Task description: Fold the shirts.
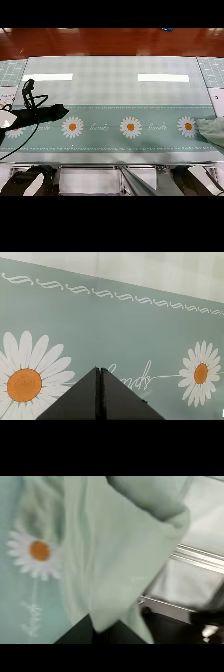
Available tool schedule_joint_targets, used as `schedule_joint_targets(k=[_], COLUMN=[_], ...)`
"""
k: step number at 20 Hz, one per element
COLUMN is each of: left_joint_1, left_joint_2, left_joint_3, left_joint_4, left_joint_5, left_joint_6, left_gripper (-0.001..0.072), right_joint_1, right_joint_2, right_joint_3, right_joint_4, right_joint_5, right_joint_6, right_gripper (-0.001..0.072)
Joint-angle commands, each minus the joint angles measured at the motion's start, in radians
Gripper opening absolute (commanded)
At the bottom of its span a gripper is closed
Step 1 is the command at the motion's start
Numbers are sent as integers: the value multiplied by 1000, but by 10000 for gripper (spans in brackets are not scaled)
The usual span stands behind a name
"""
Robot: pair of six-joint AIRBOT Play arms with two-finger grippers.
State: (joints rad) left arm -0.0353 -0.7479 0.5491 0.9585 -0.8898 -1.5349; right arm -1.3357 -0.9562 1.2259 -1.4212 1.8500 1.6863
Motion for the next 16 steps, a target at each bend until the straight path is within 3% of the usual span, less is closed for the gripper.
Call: schedule_joint_targets(k=[1,2,5,9,10,12,14,16], left_joint_1=[-3,-2,-2,18,32,47,36,0], left_joint_2=[-1,-1,-1,-62,-100,-182,-269,-359], left_joint_3=[0,0,1,127,201,382,591,784], left_joint_4=[0,1,1,2,2,2,2,2], left_joint_5=[1,2,79,191,190,171,116,74], left_joint_6=[21,32,40,132,145,163,167,170], left_gripper=[14,14,14,14,14,14,14,13], right_joint_1=[0,15,68,156,194,293,477,739], right_joint_2=[51,53,52,42,35,19,-22,-92], right_joint_3=[-52,-52,-52,-43,-31,1,41,118], right_joint_4=[-256,-281,-316,-260,-187,66,423,595], right_joint_5=[15,14,10,-26,-74,-240,-516,-723], right_joint_6=[8,0,-8,-2,20,56,-29,-125], right_gripper=[314,409,412,403,344,74,35,35])
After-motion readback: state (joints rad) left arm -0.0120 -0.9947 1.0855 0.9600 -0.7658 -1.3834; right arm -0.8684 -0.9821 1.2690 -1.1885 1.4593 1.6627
